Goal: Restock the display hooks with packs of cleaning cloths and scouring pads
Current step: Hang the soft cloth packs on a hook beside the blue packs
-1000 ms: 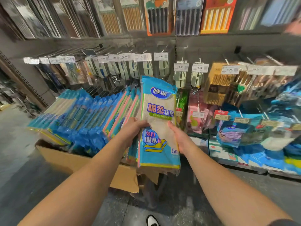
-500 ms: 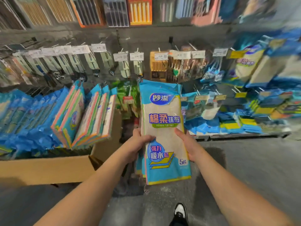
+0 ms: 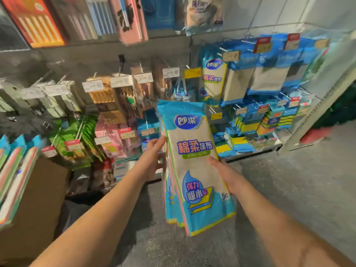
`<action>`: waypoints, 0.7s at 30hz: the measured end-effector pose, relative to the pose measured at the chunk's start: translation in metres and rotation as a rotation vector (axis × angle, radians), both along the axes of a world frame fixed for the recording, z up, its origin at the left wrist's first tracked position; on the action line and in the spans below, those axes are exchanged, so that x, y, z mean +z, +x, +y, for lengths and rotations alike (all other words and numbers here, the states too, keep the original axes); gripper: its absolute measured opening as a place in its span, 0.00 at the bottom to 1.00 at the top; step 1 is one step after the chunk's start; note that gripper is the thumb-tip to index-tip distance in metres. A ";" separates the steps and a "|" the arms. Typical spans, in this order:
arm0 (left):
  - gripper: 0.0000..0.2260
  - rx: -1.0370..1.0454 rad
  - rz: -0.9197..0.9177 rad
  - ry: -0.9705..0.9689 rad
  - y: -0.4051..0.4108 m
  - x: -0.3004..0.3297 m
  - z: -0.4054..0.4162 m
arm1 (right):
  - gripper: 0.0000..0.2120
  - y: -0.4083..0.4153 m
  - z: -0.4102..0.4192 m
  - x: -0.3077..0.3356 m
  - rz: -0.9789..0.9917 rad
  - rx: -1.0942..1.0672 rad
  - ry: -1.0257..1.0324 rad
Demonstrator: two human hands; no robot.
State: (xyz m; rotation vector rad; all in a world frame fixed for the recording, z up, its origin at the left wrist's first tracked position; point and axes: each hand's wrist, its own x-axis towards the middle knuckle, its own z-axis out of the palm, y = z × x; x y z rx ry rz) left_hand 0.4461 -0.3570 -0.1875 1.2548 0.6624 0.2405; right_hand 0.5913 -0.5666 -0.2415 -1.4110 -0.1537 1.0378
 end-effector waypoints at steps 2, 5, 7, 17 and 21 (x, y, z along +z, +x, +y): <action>0.37 -0.037 -0.018 -0.005 0.043 0.007 -0.018 | 0.18 0.029 -0.022 0.003 0.011 -0.026 -0.011; 0.27 -0.098 -0.031 -0.014 0.096 0.010 -0.041 | 0.33 0.067 -0.047 0.007 0.007 -0.065 -0.024; 0.23 -0.135 -0.049 -0.046 0.125 0.012 -0.052 | 0.29 0.088 -0.062 0.012 0.016 -0.099 -0.019; 0.15 -0.164 -0.030 -0.073 0.249 -0.001 -0.071 | 0.25 0.189 -0.093 0.018 0.096 -0.028 -0.020; 0.15 -0.132 -0.065 -0.106 0.305 -0.015 -0.060 | 0.23 0.252 -0.078 0.019 0.062 -0.064 -0.043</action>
